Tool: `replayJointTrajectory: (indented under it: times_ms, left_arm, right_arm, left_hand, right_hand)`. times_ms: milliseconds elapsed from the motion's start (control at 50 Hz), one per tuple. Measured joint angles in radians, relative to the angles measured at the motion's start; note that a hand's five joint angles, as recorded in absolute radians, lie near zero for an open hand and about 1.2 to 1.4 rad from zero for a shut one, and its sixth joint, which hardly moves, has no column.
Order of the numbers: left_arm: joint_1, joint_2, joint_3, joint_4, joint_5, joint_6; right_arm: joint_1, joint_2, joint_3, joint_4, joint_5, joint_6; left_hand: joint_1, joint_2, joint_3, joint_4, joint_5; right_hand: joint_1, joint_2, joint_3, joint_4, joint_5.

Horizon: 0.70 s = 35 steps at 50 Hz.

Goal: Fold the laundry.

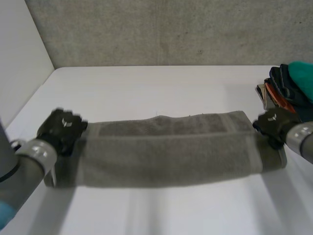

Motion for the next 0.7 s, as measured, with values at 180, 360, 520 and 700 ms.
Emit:
replayJointTrajectory:
  times_ms: [180,360,520,700]
  left_arm:
    - [-0.046,-0.287,0.259,0.122,-0.079,0.002]
    - [-0.069,-0.447,0.461,0.088,-0.149,-0.004]
    - [-0.119,-0.53,0.586,0.078,-0.134,-0.025]
    - [-0.16,-0.382,0.499,0.076,-0.124,-0.125]
  right_arm:
    - [0.073,0.165,-0.19,-0.197,0.051,0.075]
    - [0.118,0.369,-0.416,-0.294,0.071,0.066]
    - [0.154,0.459,-0.523,-0.291,0.177,0.075]
    - [0.131,0.219,-0.326,-0.242,0.144,0.215]
  left_hand:
    - [0.0,0.0,0.0,0.0,0.007]
    - [-0.033,-0.044,-0.044,-0.031,-0.019]
    - [-0.956,-0.969,-0.965,-0.984,-0.927]
    - [-0.956,-0.99,-0.981,-1.001,-0.934]
  right_hand:
    - [0.0,0.0,0.0,0.0,0.0]
    - [-0.137,-0.163,-0.167,-0.169,-0.164]
    - [-0.891,-0.956,-0.979,-0.983,-0.969]
    - [-0.891,-0.956,-0.979,-0.987,-0.969]
